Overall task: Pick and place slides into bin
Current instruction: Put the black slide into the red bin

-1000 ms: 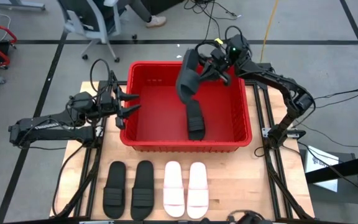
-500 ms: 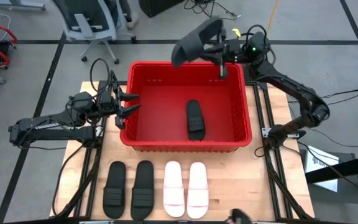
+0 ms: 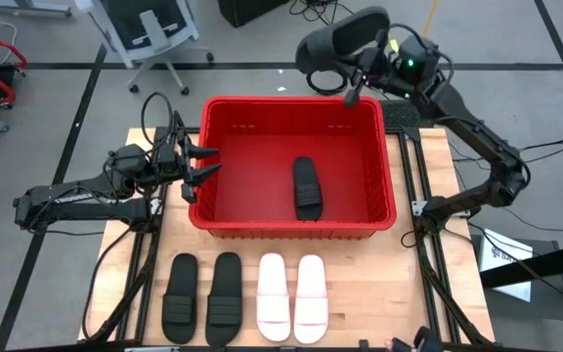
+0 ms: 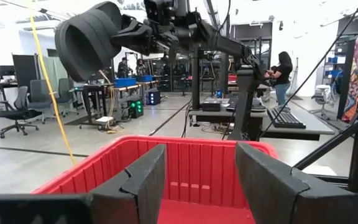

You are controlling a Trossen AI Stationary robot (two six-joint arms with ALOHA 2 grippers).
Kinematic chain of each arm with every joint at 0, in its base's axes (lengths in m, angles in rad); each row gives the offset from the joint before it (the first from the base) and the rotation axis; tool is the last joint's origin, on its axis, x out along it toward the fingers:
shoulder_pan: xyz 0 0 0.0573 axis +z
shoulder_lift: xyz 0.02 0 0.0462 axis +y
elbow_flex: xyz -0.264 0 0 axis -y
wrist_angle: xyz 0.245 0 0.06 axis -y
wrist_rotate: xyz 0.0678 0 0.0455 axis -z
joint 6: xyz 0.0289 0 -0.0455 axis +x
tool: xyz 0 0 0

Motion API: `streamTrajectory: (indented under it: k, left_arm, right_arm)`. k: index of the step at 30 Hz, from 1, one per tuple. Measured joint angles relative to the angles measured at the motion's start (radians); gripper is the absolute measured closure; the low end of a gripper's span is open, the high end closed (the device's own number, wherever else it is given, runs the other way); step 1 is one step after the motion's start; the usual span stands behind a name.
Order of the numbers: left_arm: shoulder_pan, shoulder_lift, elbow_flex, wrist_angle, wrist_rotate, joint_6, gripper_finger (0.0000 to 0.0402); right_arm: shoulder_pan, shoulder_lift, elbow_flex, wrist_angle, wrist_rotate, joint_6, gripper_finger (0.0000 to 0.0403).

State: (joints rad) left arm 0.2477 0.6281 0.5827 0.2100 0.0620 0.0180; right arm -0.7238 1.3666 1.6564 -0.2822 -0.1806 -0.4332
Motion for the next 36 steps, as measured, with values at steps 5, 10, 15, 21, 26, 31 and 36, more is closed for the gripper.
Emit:
streamTrajectory:
  k: [5, 10, 15, 21, 26, 31, 36]
  left_arm:
    - [0.000, 0.000, 0.000, 0.000, 0.000, 0.003, 0.0204]
    - [0.000, 0.000, 0.000, 0.000, 0.000, 0.000, 0.0204]
    - [0.000, 0.000, 0.000, 0.000, 0.000, -0.001, 0.0204]
    - [0.000, 0.000, 0.000, 0.000, 0.000, 0.003, 0.0204]
    - [0.000, 0.000, 0.000, -0.001, 0.000, 0.004, 0.0204]
    - [0.000, 0.000, 0.000, -0.001, 0.000, 0.005, 0.0204]
    - [0.000, 0.000, 0.000, -0.001, 0.000, 0.005, 0.0204]
  right_arm:
    - [-0.001, 0.067, 0.170, -0.208, -0.009, 0.026, 0.0390]
    - [-0.014, 0.134, 0.286, -0.377, -0.087, 0.046, 0.0390]
    - [-0.015, 0.214, 0.358, -0.539, -0.088, 0.050, 0.0390]
    - [-0.040, 0.311, 0.432, -0.688, -0.261, 0.064, 0.0390]
    - [-0.063, 0.379, 0.475, -0.814, -0.440, 0.048, 0.0390]
    - [-0.076, 0.428, 0.495, -0.943, -0.453, -0.018, 0.0394]
    - [-0.076, 0.453, 0.497, -0.986, -0.515, -0.049, 0.0395]
